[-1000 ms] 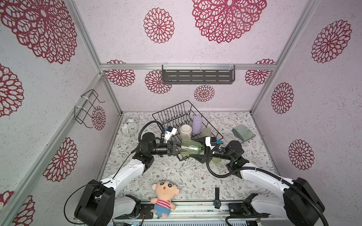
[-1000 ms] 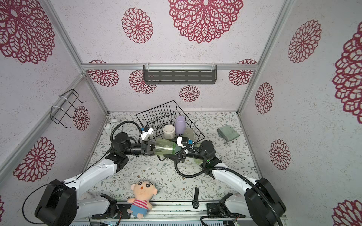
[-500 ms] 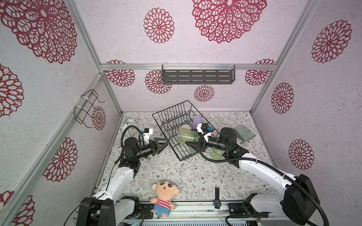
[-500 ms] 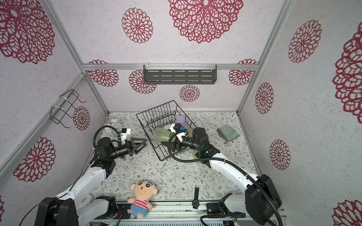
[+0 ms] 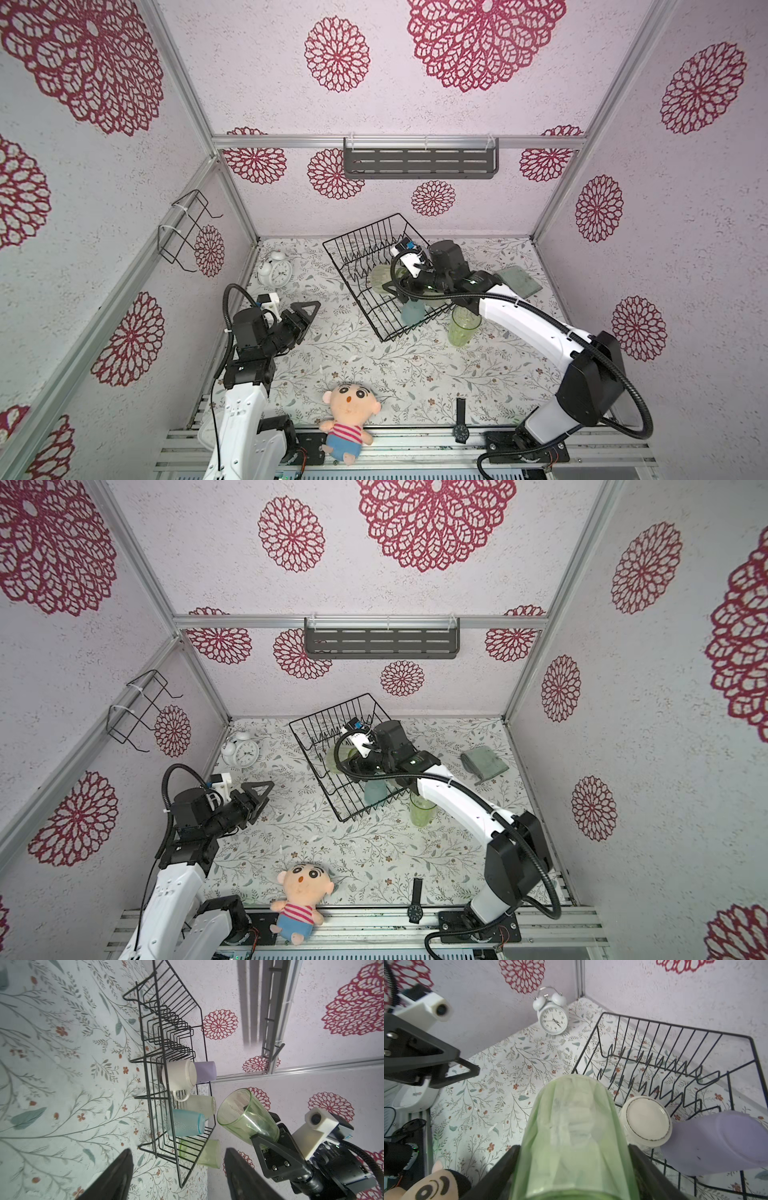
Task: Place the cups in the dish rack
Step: 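Lower the bright green cup into the rack with the right gripper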
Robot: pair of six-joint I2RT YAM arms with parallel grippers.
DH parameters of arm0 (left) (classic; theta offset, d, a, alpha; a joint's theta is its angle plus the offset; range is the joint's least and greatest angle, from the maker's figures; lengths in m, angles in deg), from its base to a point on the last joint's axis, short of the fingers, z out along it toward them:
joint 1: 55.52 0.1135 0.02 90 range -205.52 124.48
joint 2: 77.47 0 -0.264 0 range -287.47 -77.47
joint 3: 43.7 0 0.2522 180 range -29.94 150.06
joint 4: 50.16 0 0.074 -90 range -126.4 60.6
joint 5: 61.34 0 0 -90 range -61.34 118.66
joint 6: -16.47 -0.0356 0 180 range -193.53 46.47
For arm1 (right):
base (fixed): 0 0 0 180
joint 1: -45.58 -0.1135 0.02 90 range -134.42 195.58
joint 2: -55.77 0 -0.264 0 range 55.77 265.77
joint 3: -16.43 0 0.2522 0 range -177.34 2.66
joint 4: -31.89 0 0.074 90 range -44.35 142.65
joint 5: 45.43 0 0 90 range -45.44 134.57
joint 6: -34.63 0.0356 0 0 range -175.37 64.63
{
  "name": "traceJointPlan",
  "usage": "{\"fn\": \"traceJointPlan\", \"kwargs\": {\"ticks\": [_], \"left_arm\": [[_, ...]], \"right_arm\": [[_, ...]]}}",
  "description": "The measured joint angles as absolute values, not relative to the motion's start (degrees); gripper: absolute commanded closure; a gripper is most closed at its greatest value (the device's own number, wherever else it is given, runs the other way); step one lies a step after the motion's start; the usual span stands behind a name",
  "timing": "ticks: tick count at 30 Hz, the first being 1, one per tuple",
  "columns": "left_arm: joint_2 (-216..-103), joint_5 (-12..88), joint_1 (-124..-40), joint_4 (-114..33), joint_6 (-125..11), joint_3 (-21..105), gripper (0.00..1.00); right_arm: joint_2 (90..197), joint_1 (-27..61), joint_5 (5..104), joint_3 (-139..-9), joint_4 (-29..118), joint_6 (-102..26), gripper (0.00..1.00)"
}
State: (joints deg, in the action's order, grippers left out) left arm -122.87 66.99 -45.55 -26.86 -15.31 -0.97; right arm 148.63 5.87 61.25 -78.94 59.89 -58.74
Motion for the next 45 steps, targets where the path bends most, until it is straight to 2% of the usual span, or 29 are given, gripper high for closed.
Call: {"fn": "traceJointPlan", "kwargs": {"ticks": [15, 28, 37, 40, 45], "left_arm": [[-123.57, 66.53, -44.69, -23.16, -17.28, -1.78, 0.25], [-125.43, 67.38, -44.26, -23.16, -17.61, -2.04, 0.25], [-125.5, 68.1, -44.19, -23.12, -17.98, -2.85, 0.24], [-125.52, 68.19, -44.1, -23.16, -18.09, -2.92, 0.24], [-126.66, 68.34, -44.06, -23.27, -18.11, -2.92, 0.24]], "right_arm": [[167.91, -0.18, 50.85, -101.91, 78.88, -59.33, 0.55], [179.71, -0.6, 42.72, -112.93, 85.04, -60.32, 0.53], [184.11, -0.6, 39.33, -113.78, 85.07, -59.75, 0.52], [184.5, -0.62, 38.41, -114.57, 84.91, -59.33, 0.5], [187.84, -0.66, 37.17, -119.85, 85.0, -58.31, 0.37]]}}
